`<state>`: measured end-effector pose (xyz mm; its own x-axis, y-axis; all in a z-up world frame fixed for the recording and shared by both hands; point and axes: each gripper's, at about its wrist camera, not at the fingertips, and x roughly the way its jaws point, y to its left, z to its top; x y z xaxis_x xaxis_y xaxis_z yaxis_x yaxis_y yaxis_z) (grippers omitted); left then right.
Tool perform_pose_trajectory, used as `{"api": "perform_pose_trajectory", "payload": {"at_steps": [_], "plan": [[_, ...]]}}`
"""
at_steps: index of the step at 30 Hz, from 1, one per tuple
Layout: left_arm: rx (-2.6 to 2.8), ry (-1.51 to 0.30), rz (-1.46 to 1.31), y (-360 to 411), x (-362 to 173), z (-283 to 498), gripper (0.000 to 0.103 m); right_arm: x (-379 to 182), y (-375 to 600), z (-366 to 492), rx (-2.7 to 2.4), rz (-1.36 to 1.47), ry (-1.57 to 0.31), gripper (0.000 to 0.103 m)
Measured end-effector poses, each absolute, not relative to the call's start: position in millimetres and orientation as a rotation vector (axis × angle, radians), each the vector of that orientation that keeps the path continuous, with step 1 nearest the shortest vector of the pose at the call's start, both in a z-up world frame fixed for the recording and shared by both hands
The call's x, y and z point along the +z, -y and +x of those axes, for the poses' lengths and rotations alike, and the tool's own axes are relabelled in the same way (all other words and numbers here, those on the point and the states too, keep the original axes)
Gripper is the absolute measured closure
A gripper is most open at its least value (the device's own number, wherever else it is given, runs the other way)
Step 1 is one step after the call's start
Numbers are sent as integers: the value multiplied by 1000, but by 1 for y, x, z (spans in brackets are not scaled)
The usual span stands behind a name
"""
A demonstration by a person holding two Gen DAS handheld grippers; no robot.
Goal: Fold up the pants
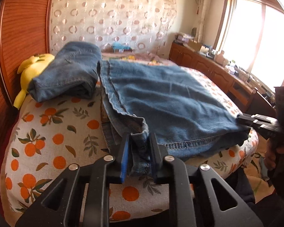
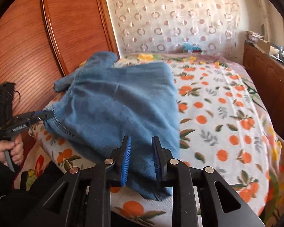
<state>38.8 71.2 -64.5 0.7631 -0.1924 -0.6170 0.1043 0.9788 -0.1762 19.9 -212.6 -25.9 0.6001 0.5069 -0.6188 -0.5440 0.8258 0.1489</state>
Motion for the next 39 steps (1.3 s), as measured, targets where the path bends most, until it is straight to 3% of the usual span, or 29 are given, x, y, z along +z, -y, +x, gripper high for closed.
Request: {"api": "perform_pose_trajectory", "payload": {"at_steps": [3,10,14,23,29,39], "plan": [[-159,-635,-151,-76,-53,26,90,-36,208,26,608,-64,-727,80],[-137,-729,-145,-77,-80,21,90,-44,209,31,623,-69,-747,79],[-123,-717,-144,-78,-75,18,86,-40,213,30,620,-69,-745,79],[-59,-666,-126,-83,-55,13,50,-31,190,24,670,-58,-705,78],[-105,-647,-117,-69,-45,21,50,-56,170,21,693,-141,-761,77],[-182,-658,-43,-29,-34,57,50,-47,190,12,660,-55,-722,77]]}}
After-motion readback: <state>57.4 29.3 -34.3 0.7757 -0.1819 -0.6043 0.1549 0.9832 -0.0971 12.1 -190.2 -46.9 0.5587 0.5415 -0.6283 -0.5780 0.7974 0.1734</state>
